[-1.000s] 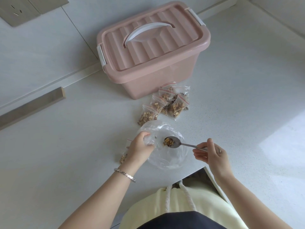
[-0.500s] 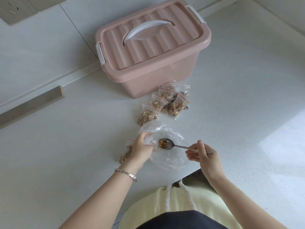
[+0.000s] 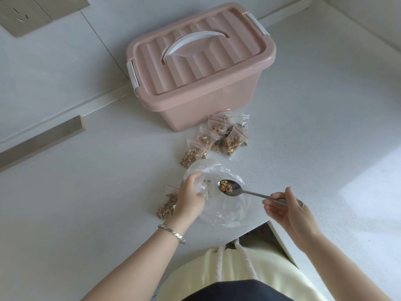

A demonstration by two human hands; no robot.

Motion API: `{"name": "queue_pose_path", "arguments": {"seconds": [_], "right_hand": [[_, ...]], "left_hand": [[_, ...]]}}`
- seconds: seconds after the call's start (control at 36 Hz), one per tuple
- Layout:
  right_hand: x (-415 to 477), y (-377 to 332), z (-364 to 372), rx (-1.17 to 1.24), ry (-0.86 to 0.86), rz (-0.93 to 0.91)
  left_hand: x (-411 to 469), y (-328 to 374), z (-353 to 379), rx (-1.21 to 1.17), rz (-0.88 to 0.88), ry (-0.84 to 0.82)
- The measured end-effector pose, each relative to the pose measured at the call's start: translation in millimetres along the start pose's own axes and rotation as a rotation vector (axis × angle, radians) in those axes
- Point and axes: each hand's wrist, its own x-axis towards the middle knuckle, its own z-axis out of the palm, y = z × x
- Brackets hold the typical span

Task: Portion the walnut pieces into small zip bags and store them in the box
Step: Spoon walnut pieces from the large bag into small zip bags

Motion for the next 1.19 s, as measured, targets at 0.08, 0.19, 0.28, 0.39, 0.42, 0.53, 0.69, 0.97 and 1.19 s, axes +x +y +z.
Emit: {"name": "queue_pose_path", "arguments": {"seconds": [0.08,0.19,0.28,0.39,0.42,0.53,0.69,0.97,1.19], "right_hand": [[-9,-23,-4,-0.067,-0.008,-0.081],[-23,-53,-3,-0.099,0.036,-0.221],[-31,-67,1,-0.09,0.088,-0.322],[-36,-76,9,-0.106,0.127,-0.404],[-36,-76,11,-0.109,0.129,-0.411],[-35,-73,16,-0.097,0.126,-0.404],[-34,-65,26,-0.114,0.098,-0.365],[-37,-59,52,-0.17,0.035,-0.343],[-39,-52,57,-0.212,0.016,-0.323]], "left_hand": [[4,12,6,-0.001,0.023,-0.014],[6,41,21,-0.088,0.042,-0.121],[9,67,26,-0.101,0.104,-0.217],[8,86,13,-0.108,0.163,-0.3],[6,85,8,-0.111,0.19,-0.316],[-10,67,-17,-0.111,0.284,-0.314],[-25,8,-46,0.097,0.41,0.233],[-13,-41,-28,0.447,-0.189,0.205],[-9,-47,-21,0.211,-0.119,0.388]]}}
